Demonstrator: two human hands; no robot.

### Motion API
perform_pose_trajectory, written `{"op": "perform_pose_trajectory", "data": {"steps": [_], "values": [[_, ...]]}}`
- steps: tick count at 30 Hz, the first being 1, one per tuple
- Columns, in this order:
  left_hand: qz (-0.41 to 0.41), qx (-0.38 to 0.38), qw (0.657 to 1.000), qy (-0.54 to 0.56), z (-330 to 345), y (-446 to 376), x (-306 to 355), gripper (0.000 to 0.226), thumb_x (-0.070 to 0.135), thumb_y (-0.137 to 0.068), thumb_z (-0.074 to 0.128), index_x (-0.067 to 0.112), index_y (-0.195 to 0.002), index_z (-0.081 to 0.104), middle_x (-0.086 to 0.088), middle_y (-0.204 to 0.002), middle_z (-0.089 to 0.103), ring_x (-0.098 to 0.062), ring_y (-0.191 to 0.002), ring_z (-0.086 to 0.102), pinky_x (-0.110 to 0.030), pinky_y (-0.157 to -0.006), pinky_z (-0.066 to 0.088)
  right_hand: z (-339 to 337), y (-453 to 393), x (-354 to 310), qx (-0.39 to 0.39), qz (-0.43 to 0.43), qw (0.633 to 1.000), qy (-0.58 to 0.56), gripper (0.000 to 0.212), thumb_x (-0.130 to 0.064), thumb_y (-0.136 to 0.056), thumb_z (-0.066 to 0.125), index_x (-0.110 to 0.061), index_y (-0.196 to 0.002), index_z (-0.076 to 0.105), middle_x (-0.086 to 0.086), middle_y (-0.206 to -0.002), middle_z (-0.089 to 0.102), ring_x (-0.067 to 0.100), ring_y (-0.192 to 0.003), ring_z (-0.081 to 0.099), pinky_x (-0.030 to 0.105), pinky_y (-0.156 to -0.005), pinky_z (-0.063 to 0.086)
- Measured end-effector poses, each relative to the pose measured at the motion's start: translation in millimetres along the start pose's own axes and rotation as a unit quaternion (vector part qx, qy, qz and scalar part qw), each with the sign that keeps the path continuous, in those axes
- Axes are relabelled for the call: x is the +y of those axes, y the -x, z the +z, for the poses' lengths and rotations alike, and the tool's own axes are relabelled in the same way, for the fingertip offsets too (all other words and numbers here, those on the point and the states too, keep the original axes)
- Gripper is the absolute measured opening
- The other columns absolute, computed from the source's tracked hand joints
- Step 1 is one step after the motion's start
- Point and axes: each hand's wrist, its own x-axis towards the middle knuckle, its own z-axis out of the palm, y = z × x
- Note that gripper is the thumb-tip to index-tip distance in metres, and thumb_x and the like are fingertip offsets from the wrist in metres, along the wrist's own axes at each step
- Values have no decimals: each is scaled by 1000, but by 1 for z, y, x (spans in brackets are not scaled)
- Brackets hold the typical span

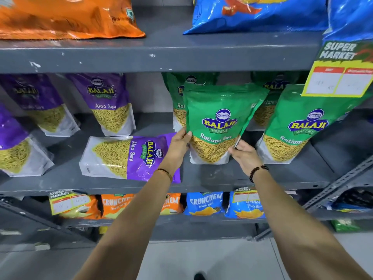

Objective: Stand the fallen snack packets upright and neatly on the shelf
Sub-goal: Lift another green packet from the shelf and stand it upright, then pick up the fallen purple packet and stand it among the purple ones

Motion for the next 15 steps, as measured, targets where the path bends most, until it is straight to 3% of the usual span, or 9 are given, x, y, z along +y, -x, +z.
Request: {"op": "perform_pose_trajectory", "data": {"steps": [3,6,8,10,11,12,13,15], "values": [[24,-2,998,-59,-19,7,6,40,-4,-94,39,2,-133,45,-19,-140,48,-28,-130,44,-26,-100,40,11,9,4,78,17,996,-38,45,13,-86,50,4,-129,46,6,-118,57,17,-108,54,23,-91,47],[66,18,993,-93,-57,14,14,39,-8,-90,44,-2,-129,49,-25,-136,51,-31,-123,50,-24,-95,46,30,17,18,236,52,964,-113,53,8,-83,59,-1,-133,45,11,-129,54,20,-119,52,32,-101,40],[88,29,991,-100,-89,20,22,37,-8,-90,46,-6,-127,50,-27,-134,51,-29,-117,53,-12,-85,48,55,25,24,339,63,926,-153,41,6,-83,59,0,-123,55,15,-112,59,20,-99,55,25,-83,45],[107,25,986,-123,-120,24,32,35,-7,-90,47,-7,-125,50,-29,-133,51,-27,-115,52,-1,-76,45,84,38,29,395,81,907,-122,8,0,-85,59,-3,-88,65,10,-82,55,19,-72,49,25,-61,37],[114,21,984,-138,-135,26,38,34,-6,-90,47,-8,-124,51,-29,-132,52,-27,-114,53,0,-76,44,98,44,33,411,88,902,-101,18,-3,-87,57,-10,-70,58,6,-72,50,18,-62,43,27,-59,35],[120,20,981,-154,-149,26,43,33,-5,-90,48,-7,-123,52,-29,-131,52,-26,-113,53,-3,-79,44,113,51,37,408,93,905,-74,29,-6,-90,52,-17,-64,48,2,-69,45,17,-59,42,28,-61,35],[115,16,978,-173,-163,27,46,32,-2,-91,48,-6,-122,52,-28,-131,53,-27,-114,54,-10,-85,44,130,56,42,397,100,910,-58,27,-9,-93,46,-19,-68,48,2,-73,45,21,-66,48,26,-62,38],[79,3,970,-230,-189,25,55,33,7,-93,49,-4,-125,51,-27,-131,54,-40,-118,53,-36,-97,44,166,72,48,388,123,913,-6,23,-10,-96,37,-6,-104,58,10,-98,57,31,-103,57,24,-64,43]]}}
